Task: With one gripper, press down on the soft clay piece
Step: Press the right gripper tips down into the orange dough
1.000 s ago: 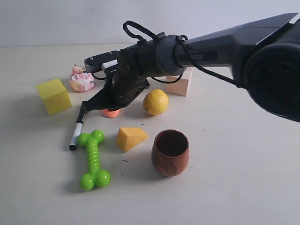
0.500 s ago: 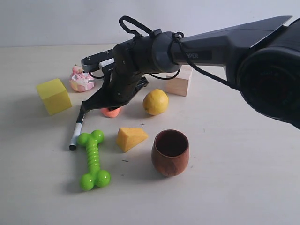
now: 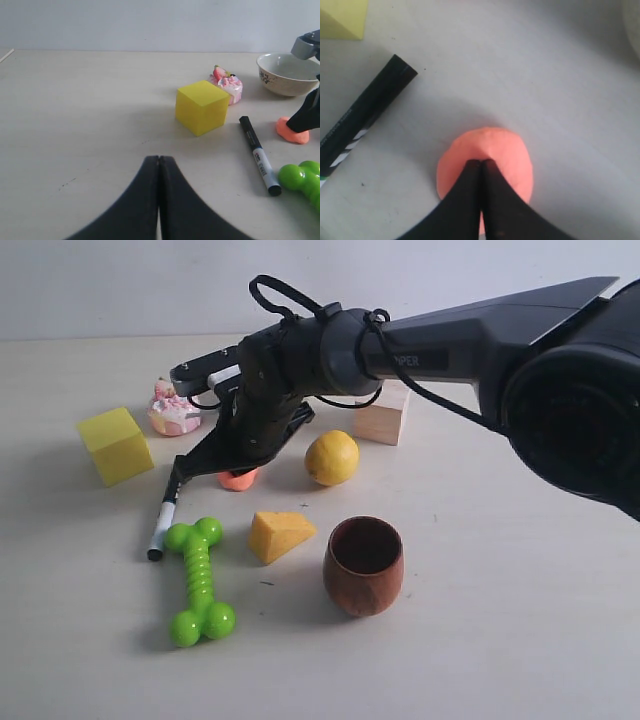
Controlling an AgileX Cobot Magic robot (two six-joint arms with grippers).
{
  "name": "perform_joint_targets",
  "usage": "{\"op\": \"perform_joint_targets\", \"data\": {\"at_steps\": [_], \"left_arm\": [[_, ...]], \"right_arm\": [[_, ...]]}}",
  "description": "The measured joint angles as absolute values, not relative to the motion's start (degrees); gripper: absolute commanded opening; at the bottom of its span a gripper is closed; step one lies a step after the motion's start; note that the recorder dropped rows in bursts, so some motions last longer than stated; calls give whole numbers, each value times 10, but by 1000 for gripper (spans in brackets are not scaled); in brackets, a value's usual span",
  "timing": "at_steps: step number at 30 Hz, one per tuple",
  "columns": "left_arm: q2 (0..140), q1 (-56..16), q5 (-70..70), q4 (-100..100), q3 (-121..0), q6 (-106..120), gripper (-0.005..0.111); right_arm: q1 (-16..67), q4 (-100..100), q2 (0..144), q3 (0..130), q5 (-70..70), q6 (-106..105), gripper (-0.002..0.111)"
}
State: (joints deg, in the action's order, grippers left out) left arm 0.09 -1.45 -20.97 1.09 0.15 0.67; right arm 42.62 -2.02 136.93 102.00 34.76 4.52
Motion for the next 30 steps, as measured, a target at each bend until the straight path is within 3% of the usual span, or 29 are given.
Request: {"op": "perform_joint_targets", "data": {"at_steps": [30], "left_arm": [[1,-14,-210,11,1,7,0]], "right_arm": [[426,-19,1383,1071,401,45,13]]}}
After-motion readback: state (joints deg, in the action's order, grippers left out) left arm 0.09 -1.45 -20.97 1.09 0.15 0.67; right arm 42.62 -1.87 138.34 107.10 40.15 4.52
